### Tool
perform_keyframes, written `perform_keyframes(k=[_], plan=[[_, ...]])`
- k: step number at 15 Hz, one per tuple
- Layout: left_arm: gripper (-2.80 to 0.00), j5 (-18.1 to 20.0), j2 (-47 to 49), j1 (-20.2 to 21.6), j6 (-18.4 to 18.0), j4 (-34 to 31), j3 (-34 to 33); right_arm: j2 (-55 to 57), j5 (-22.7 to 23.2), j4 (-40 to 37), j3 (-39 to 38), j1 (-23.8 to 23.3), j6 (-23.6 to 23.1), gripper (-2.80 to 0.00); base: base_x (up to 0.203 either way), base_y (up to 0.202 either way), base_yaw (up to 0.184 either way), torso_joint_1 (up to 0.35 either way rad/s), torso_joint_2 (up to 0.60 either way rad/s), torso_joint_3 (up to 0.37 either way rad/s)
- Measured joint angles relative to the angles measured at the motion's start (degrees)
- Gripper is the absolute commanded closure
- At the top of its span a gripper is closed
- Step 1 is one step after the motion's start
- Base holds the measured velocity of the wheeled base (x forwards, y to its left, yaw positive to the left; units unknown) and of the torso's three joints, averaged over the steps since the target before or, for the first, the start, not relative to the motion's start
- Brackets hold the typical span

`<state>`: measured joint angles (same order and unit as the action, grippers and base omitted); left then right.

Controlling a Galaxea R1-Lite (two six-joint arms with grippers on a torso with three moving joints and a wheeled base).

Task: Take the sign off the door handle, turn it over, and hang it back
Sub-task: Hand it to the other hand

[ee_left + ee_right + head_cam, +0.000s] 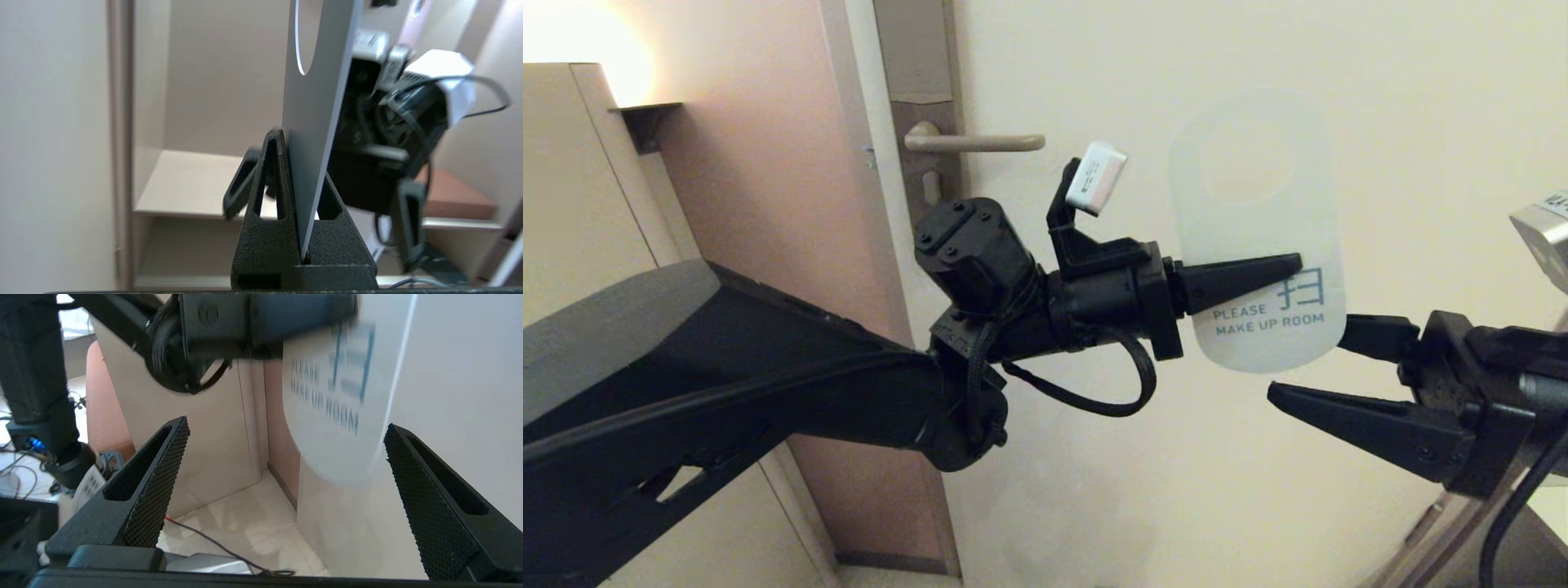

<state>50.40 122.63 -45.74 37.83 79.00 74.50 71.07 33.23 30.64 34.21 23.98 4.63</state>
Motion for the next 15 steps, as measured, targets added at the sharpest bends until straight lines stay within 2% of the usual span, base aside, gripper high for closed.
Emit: perform_keyframes(k=[2, 5, 9, 15], plan=[[0.00, 0.0, 0.4, -0.5, 3.3, 3.2, 0.0, -0.9, 0.0, 0.0, -1.2, 0.0, 0.1, -2.80, 0.000, 0.000, 0.000, 0.000, 0.00, 0.000], [0.00, -0.1, 1.8, -1.2, 4.4, 8.1, 0.0, -1.4, 0.0, 0.0, -2.6, 0.0, 0.9, -2.80, 0.000, 0.000, 0.000, 0.000, 0.00, 0.000], [0.00, -0.4, 2.4, -1.6, 4.5, 8.2, -0.2, -1.6, 0.0, 0.0, -2.8, 0.0, 2.8, -2.80, 0.000, 0.000, 0.000, 0.000, 0.00, 0.000], [0.00, -0.2, 1.8, -1.7, 7.8, 8.2, -0.2, -1.4, -0.3, 0.0, -2.0, 0.0, 3.2, -2.80, 0.000, 0.000, 0.000, 0.000, 0.00, 0.000]])
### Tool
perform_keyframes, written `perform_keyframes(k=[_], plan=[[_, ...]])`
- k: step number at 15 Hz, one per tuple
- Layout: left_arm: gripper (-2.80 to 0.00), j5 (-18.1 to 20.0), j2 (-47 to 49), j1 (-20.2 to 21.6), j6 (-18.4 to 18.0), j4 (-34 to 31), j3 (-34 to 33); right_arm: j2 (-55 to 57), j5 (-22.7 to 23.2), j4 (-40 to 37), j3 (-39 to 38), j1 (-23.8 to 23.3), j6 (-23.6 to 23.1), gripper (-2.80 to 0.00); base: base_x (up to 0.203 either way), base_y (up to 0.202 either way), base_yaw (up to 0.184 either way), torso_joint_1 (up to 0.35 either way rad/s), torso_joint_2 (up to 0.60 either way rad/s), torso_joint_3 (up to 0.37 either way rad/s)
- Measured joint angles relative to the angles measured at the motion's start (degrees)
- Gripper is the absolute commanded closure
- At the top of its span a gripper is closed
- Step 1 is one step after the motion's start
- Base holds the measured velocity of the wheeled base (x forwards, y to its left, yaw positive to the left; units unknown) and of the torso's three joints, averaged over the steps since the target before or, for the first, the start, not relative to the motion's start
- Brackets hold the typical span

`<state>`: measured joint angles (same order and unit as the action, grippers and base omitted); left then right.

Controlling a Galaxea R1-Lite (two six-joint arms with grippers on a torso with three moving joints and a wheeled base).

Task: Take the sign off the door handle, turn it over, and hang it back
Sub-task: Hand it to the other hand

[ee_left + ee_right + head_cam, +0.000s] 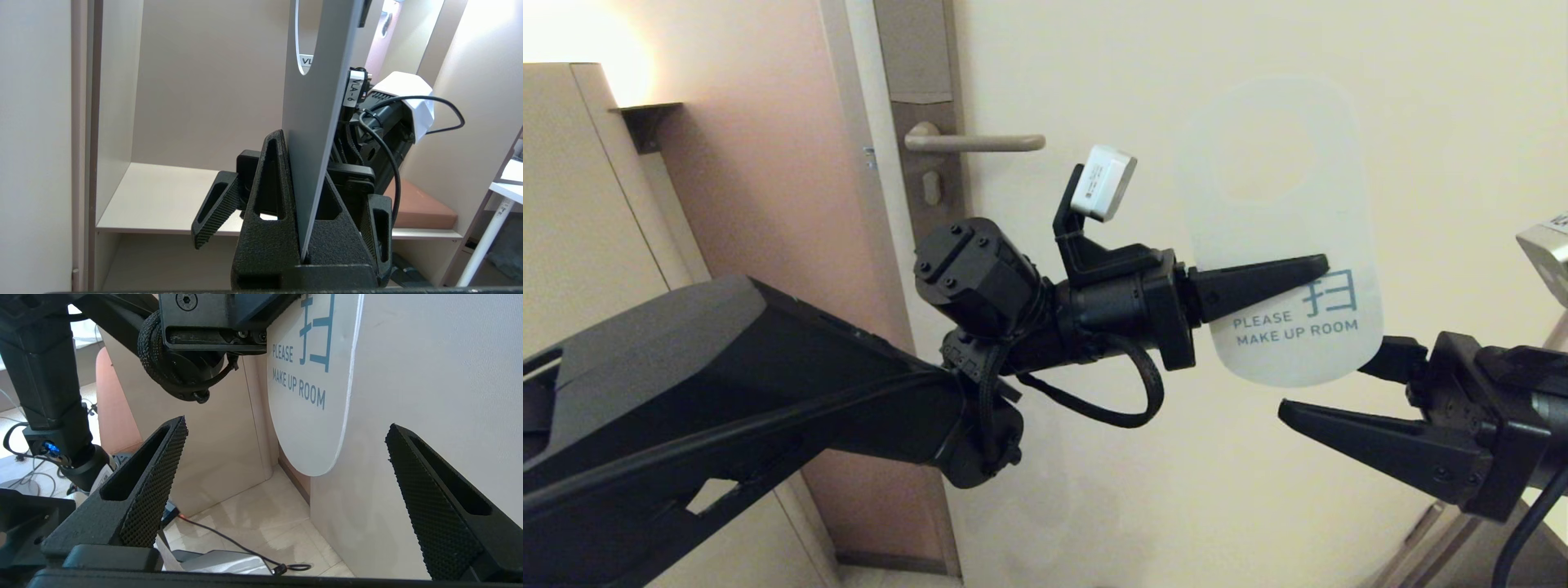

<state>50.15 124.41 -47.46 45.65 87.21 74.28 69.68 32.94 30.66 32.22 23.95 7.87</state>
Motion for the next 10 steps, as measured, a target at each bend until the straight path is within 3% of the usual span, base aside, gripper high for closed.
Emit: perform_keyframes(k=[10], plan=[[0.00, -1.8, -0.6, 0.0, 0.6, 0.0, -1.2, 0.8, -1.2, 0.3, 0.6, 0.0, -0.9, -2.80, 0.000, 0.000, 0.000, 0.000, 0.00, 0.000]])
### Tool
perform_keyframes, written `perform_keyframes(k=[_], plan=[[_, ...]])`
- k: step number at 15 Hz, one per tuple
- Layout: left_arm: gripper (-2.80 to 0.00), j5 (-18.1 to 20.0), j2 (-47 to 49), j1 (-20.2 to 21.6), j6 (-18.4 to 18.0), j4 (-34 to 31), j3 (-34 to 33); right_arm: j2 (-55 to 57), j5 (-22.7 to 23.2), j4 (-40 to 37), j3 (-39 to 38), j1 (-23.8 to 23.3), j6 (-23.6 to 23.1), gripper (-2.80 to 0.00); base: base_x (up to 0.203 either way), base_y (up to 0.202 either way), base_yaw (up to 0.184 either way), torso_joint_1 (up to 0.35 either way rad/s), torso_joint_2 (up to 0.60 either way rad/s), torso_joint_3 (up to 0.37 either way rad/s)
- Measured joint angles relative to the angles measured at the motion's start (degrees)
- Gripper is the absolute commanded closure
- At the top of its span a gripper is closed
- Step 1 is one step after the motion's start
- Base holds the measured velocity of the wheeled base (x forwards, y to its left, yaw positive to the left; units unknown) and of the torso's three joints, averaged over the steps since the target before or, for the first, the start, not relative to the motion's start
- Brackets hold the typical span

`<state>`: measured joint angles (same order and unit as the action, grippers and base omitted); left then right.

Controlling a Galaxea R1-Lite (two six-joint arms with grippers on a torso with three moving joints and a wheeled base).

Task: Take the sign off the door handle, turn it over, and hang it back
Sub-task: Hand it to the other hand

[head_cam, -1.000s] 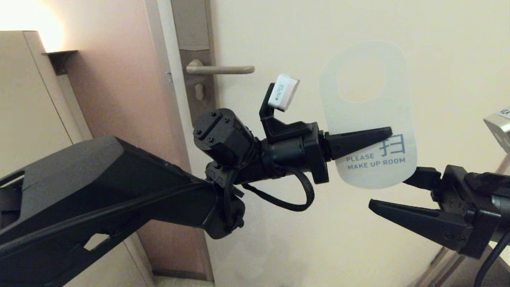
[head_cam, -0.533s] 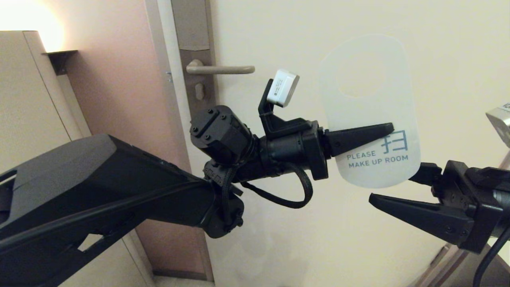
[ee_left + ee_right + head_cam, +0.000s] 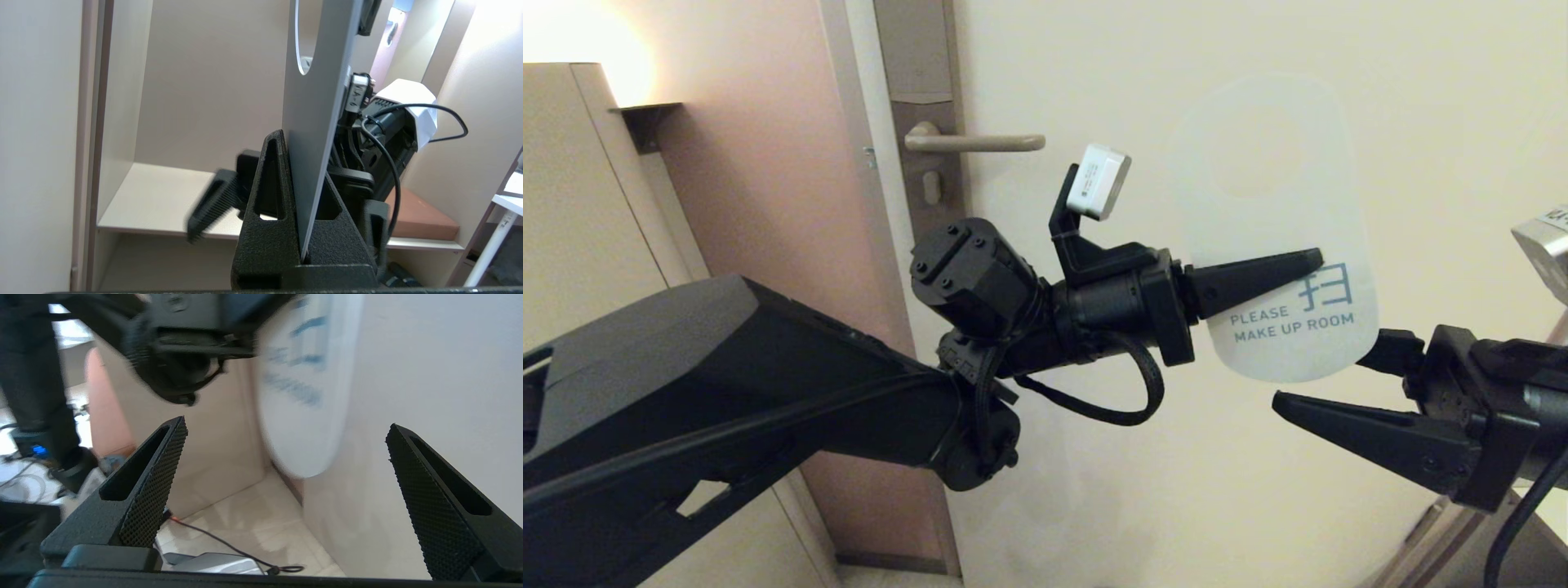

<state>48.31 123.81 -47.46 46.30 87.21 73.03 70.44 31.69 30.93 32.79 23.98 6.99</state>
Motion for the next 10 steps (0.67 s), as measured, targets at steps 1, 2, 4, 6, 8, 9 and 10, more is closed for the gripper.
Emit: perform_keyframes(k=[1, 2, 4, 6, 8, 9, 10], plan=[[0.00, 0.0, -0.3, 0.0, -0.1, 0.0, -0.9, 0.3, -0.7, 0.1, 0.2, 0.0, -0.2, -2.80, 0.000, 0.000, 0.000, 0.000, 0.00, 0.000], [0.00, -0.1, -0.5, 0.1, -0.4, 0.0, -2.0, 0.8, -0.9, 0.1, 0.6, 0.0, -0.7, -2.80, 0.000, 0.000, 0.000, 0.000, 0.00, 0.000], [0.00, -0.5, -0.9, 0.5, -0.7, 0.0, -3.3, 2.1, -1.0, 0.8, 1.4, 0.0, -1.6, -2.80, 0.000, 0.000, 0.000, 0.000, 0.00, 0.000], [0.00, -0.7, -1.1, 0.5, -0.5, 0.0, -3.7, 3.9, -1.0, 4.1, 1.9, 0.0, -1.7, -2.80, 0.000, 0.000, 0.000, 0.000, 0.00, 0.000], [0.00, -0.5, -1.2, 0.6, -0.2, 0.0, -3.8, 5.4, -1.7, 5.9, 2.0, 0.4, -1.8, -2.80, 0.000, 0.000, 0.000, 0.000, 0.00, 0.000], [0.00, -0.4, -1.3, 0.6, -0.1, 0.0, -3.8, 5.9, -2.5, 5.9, 2.0, 0.7, -1.7, -2.80, 0.000, 0.000, 0.000, 0.000, 0.00, 0.000], [0.00, -0.3, -1.3, 0.6, -0.1, 0.0, -3.8, 6.3, -2.8, 5.9, 2.0, 0.9, -1.7, -2.80, 0.000, 0.000, 0.000, 0.000, 0.00, 0.000]])
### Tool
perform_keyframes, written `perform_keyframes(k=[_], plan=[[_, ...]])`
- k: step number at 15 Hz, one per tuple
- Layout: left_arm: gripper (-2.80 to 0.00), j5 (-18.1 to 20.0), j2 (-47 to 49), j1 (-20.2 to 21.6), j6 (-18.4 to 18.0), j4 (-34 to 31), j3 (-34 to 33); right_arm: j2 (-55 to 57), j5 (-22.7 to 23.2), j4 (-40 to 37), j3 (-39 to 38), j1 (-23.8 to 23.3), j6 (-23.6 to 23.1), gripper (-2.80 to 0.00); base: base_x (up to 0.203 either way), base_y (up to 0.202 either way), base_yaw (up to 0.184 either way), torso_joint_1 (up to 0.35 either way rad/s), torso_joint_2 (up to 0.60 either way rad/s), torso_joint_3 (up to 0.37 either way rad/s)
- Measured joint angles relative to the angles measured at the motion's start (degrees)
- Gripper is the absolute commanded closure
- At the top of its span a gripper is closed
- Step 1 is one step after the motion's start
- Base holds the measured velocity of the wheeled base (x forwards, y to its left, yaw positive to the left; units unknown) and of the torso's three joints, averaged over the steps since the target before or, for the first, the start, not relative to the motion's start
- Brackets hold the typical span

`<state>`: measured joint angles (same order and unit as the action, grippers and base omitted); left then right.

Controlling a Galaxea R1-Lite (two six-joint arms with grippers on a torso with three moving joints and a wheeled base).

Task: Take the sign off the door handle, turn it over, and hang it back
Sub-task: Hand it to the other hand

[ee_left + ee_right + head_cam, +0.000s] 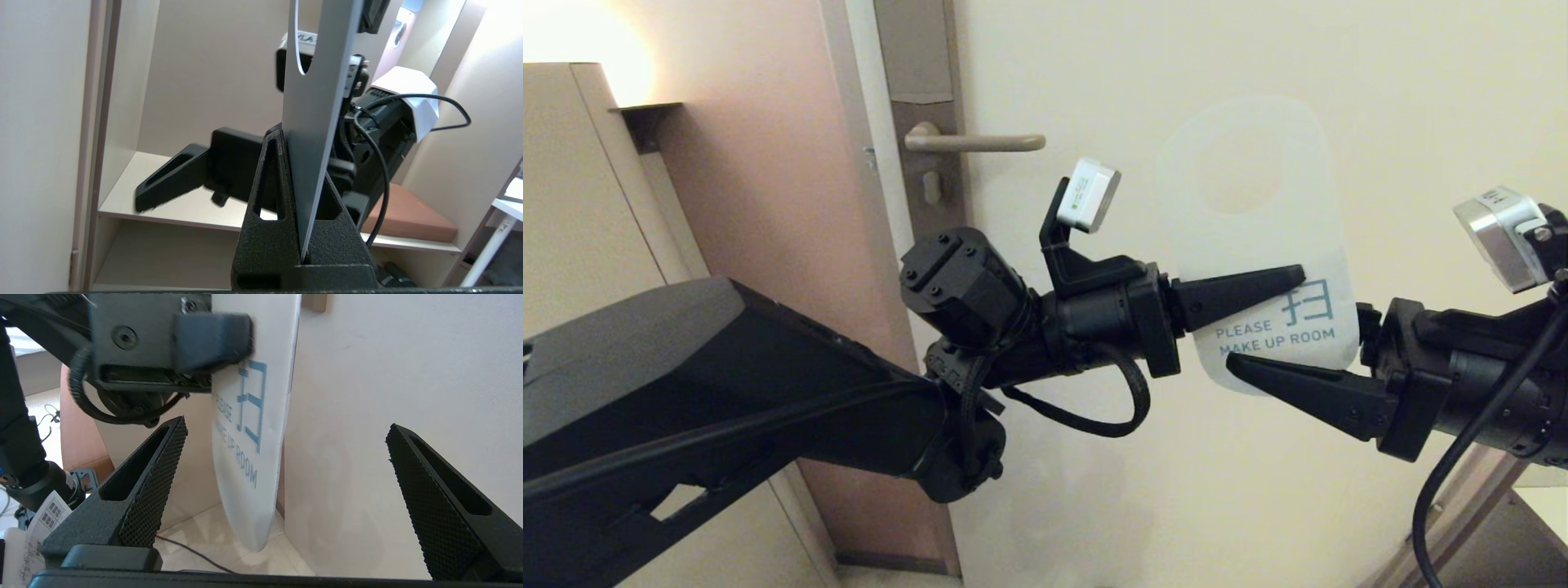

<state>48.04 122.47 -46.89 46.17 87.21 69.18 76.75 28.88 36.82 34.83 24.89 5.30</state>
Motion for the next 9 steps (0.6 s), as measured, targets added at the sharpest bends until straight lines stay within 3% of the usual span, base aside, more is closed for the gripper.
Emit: perform_keyframes(k=[3, 6, 9], plan=[[0.00, 1.0, -0.3, 0.0, 0.2, 0.0, 0.0, 0.6, 0.1, 0.0, 0.0, 0.2, 0.1, -2.80, 0.000, 0.000, 0.000, 0.000, 0.00, 0.000], [0.00, 4.5, -0.4, 0.7, 0.2, 0.0, 0.0, 0.7, 0.1, 0.1, -0.4, 0.2, 0.0, -2.80, 0.000, 0.000, 0.000, 0.000, 0.00, 0.000], [0.00, 5.0, -0.6, 0.9, 0.1, 0.0, 0.0, 0.6, 0.0, 0.0, -0.7, 0.2, 0.0, -2.80, 0.000, 0.000, 0.000, 0.000, 0.00, 0.000]])
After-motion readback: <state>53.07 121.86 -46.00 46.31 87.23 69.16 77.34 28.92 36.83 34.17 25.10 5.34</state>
